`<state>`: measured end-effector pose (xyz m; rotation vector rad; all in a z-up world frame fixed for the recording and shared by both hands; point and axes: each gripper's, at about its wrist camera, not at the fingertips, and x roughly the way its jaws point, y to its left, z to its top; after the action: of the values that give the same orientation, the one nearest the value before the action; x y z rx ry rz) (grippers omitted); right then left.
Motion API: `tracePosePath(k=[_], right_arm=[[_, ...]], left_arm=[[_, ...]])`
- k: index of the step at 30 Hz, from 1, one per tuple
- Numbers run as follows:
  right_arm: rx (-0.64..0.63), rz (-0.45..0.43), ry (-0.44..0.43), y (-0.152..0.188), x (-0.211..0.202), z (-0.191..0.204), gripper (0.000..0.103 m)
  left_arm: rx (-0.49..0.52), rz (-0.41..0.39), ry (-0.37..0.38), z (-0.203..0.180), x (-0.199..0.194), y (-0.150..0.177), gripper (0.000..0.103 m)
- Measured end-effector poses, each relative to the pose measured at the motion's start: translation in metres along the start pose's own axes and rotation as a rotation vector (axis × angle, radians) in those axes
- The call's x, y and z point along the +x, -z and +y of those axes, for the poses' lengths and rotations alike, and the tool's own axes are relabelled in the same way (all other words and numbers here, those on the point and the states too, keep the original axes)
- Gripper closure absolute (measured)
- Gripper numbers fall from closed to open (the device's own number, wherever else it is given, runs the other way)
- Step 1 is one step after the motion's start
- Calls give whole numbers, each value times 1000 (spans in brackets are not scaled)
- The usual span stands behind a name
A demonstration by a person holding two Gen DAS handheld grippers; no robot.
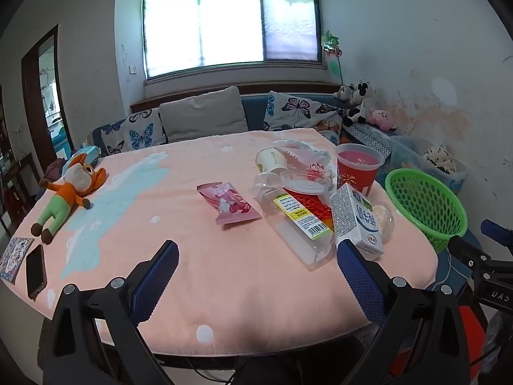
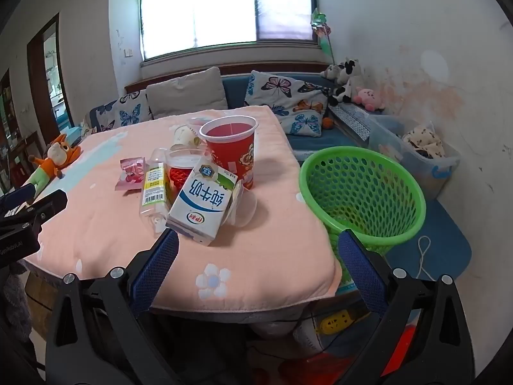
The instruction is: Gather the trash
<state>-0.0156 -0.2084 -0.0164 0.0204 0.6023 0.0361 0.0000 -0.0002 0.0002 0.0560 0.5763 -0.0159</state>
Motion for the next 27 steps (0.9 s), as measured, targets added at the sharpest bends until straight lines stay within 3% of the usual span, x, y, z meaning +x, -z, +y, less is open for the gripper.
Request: tracePosePath(k=[8, 27], right_arm=[[4, -1, -5, 0, 0, 0, 4], [4, 4, -8, -1, 2, -2, 4]], left_arm=[[18, -28, 4, -1, -5, -2, 7], [9, -13, 10, -4, 0, 0, 7]])
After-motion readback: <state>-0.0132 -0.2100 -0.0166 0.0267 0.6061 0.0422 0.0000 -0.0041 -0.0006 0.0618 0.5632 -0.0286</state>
